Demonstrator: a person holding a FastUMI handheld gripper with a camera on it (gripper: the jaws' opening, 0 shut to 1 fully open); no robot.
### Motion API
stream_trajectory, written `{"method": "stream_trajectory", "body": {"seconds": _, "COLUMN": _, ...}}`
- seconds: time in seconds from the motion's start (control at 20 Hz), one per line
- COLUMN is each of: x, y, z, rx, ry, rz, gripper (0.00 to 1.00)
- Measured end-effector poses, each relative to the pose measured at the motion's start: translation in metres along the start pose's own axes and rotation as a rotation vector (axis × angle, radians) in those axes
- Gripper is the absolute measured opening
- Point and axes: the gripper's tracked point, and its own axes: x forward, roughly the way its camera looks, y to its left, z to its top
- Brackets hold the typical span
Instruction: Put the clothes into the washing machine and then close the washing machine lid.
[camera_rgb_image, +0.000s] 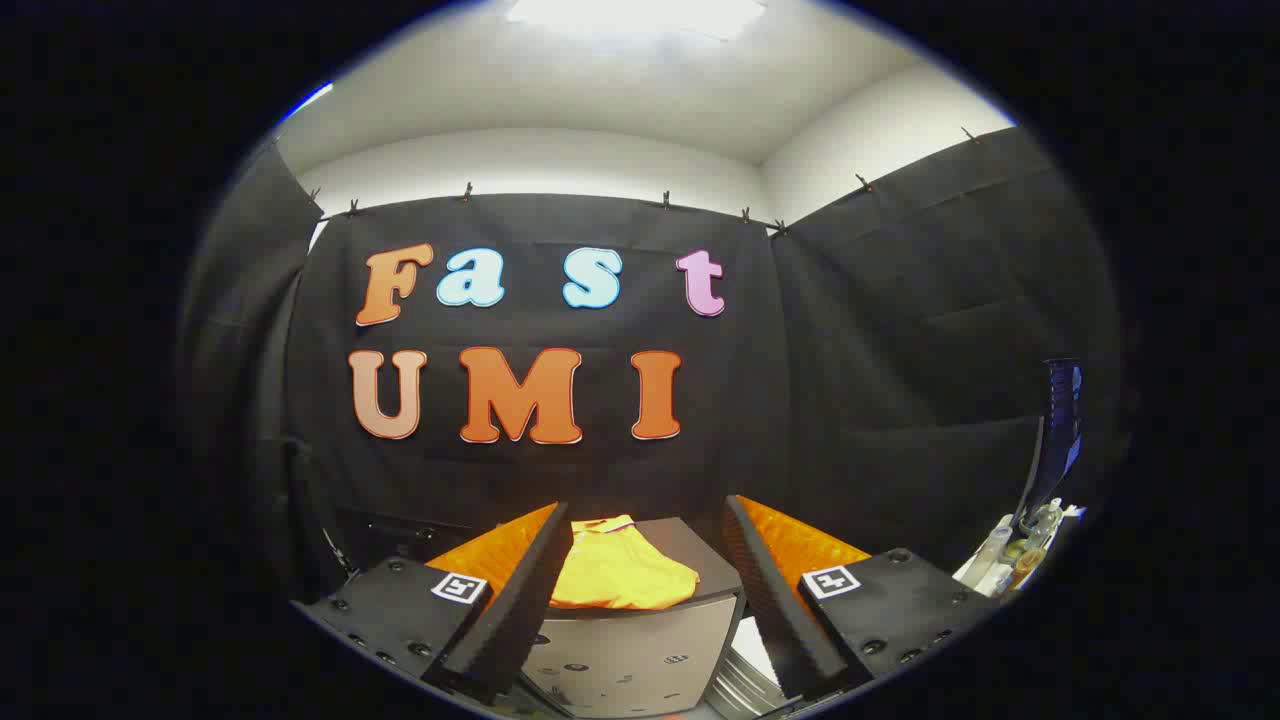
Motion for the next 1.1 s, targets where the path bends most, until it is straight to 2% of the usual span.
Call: {"method": "stream_trajectory", "body": {"seconds": 1.1, "x": -0.017, "y": -0.002, "z": 0.02, "rx": 0.013, "ry": -0.021, "rz": 0.013, "gripper": 0.99}}
